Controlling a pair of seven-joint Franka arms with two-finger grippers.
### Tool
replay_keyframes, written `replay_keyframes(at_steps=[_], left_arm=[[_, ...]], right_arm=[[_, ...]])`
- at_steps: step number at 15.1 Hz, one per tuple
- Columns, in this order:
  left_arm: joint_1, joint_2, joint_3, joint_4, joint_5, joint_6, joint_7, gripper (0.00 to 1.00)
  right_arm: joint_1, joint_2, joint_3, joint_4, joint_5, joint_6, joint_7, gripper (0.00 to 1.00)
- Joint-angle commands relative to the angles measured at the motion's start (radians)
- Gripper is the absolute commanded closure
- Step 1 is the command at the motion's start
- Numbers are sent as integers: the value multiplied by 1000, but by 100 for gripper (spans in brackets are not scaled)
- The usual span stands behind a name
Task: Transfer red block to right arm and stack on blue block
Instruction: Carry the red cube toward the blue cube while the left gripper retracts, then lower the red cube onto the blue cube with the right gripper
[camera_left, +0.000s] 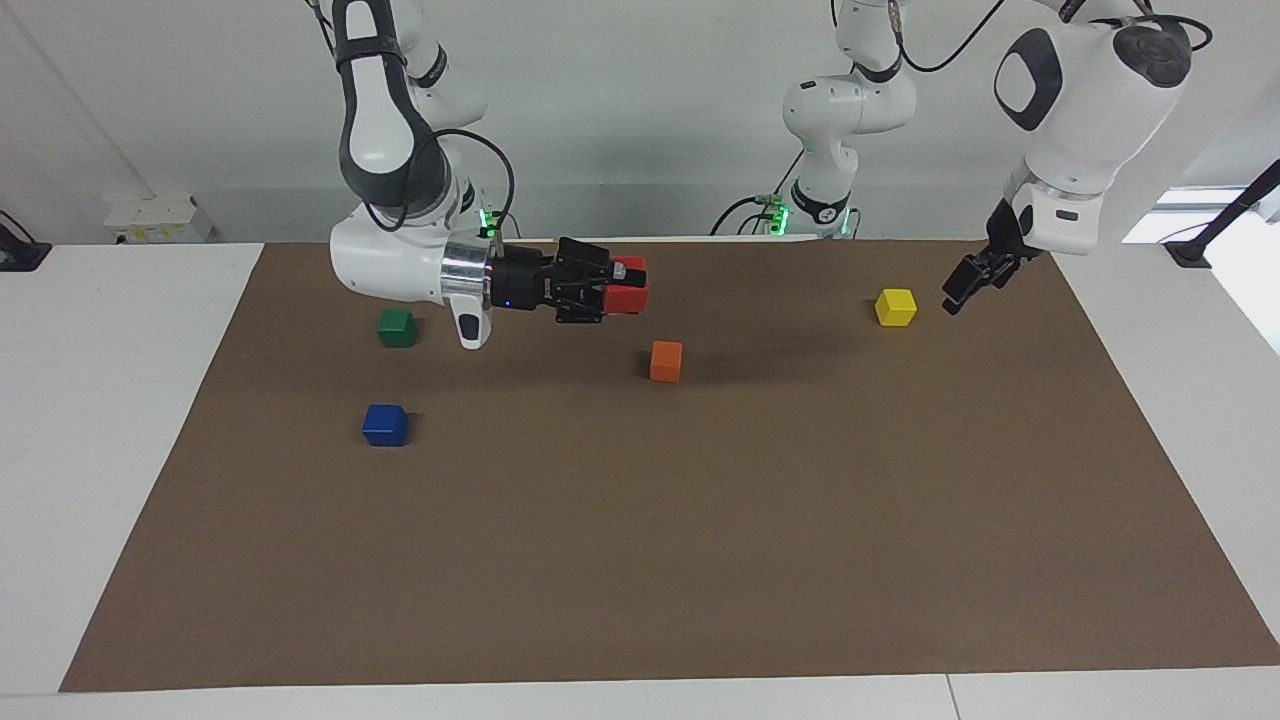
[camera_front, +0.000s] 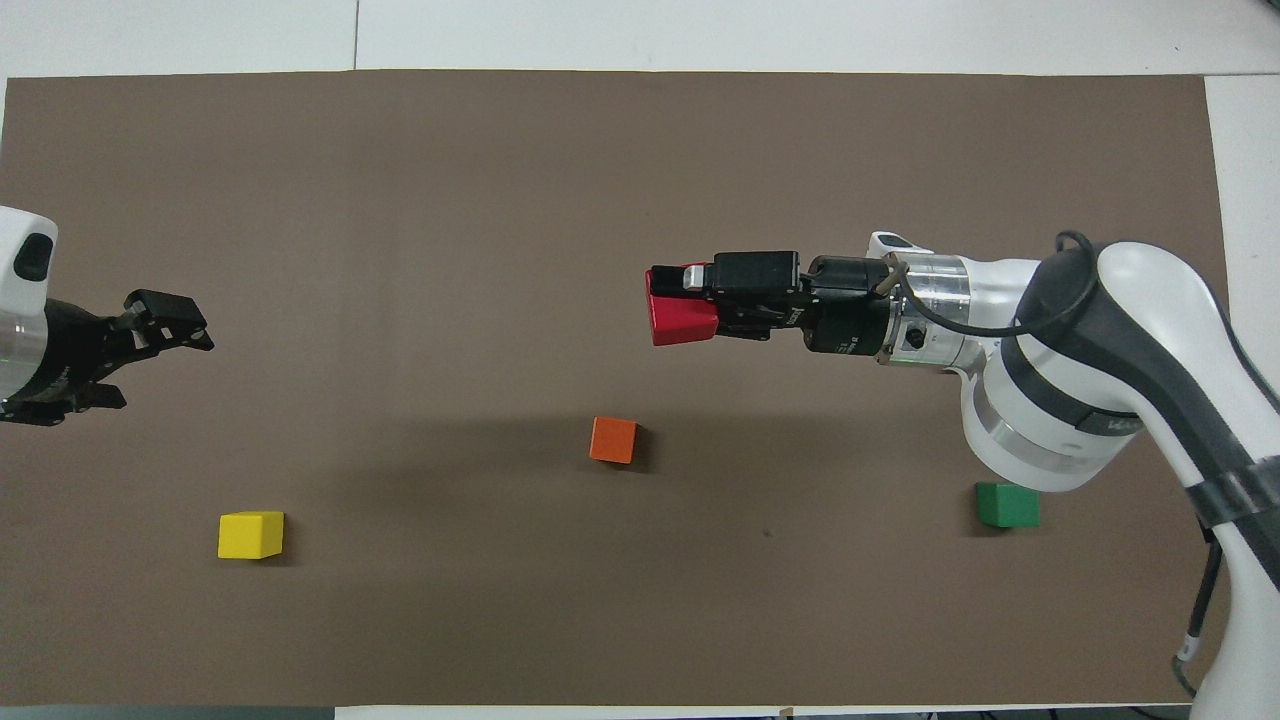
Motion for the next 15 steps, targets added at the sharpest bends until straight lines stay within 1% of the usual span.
replay_keyframes(at_steps=[1,3,5,10,11,12,13,14,15], left_arm=[[-55,154,39,239,38,-138,58,0],[-64,183,59,273,61,-190,192,0],[-93,173,79,277,75,-224,292,0],[-101,171,70,257,72,-208,290,0],[-100,164,64,252,72,-200,290,0],[-100,130,56,228,69,-217,288,0],[-100,86,55,167,60,-192,288,0],[-98,59,53,121,57,-162,287,0],[-98,52,53,105,57,-151,287,0]], right_arm=[[-18,10,3,57,-224,45,114,100],[-39,13,5,86,-414,50,189,100],[-55,10,5,95,-565,50,240,100],[-61,19,5,146,-1043,50,439,100],[-64,21,5,148,-1144,50,467,100],[-65,22,5,145,-1232,50,484,100],[-72,22,5,137,-1308,50,486,100],[-94,21,6,137,-1376,38,484,100],[-108,21,6,135,-1445,33,467,100]])
